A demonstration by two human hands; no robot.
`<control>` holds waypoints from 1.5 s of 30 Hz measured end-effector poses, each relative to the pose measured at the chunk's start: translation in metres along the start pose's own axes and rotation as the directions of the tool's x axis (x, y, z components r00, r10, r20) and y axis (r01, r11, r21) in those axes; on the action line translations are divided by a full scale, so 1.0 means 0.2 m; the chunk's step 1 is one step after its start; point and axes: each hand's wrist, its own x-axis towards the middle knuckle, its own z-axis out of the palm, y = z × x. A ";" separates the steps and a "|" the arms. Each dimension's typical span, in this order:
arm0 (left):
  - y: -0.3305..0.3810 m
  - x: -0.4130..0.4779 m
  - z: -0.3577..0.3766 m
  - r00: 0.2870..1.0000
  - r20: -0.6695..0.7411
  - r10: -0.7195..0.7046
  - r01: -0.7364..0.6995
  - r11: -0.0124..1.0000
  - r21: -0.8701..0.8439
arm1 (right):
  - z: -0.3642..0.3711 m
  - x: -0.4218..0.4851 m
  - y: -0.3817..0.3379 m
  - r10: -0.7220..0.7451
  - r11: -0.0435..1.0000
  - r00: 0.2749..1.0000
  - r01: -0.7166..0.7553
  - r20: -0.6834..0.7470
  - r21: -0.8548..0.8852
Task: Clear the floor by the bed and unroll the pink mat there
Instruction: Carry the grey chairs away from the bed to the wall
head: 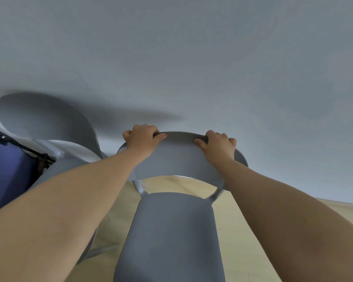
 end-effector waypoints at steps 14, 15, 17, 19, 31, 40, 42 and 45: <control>-0.08 0.27 -0.08 1.000 -0.003 -0.018 0.018 0.999 -0.041 | 0.01 0.26 -0.13 -0.029 0.999 0.998 0.030 -0.048 0.016; -0.08 0.29 -0.09 1.000 -0.002 -0.014 0.014 0.999 -0.043 | 0.01 0.27 -0.13 -0.030 0.999 0.998 0.031 -0.062 0.025; -0.09 0.31 -0.10 1.000 0.009 -0.020 0.020 0.999 -0.049 | 0.01 0.29 -0.14 -0.030 0.999 0.997 0.031 -0.075 0.014; -0.08 0.32 -0.09 0.999 0.025 -0.024 0.025 0.999 -0.046 | 0.01 0.29 -0.14 -0.027 1.000 0.997 0.027 -0.066 -0.015; -0.06 0.34 -0.11 0.971 0.230 0.058 -0.069 0.997 0.042 | -0.07 0.23 -0.15 0.063 0.994 0.989 -0.051 0.133 -0.094; 0.17 0.06 -0.43 0.907 0.274 0.320 -0.352 0.933 0.075 | -0.31 -0.11 -0.36 0.283 0.953 0.959 -0.284 0.029 0.105; 0.22 -0.01 -0.49 0.885 0.281 0.370 -0.398 0.916 0.048 | -0.37 -0.20 -0.40 0.330 0.936 0.944 -0.329 0.010 0.123; 0.26 -0.13 -0.58 0.860 0.268 0.434 -0.457 0.889 0.025 | -0.46 -0.34 -0.44 0.398 0.908 0.917 -0.392 -0.012 0.147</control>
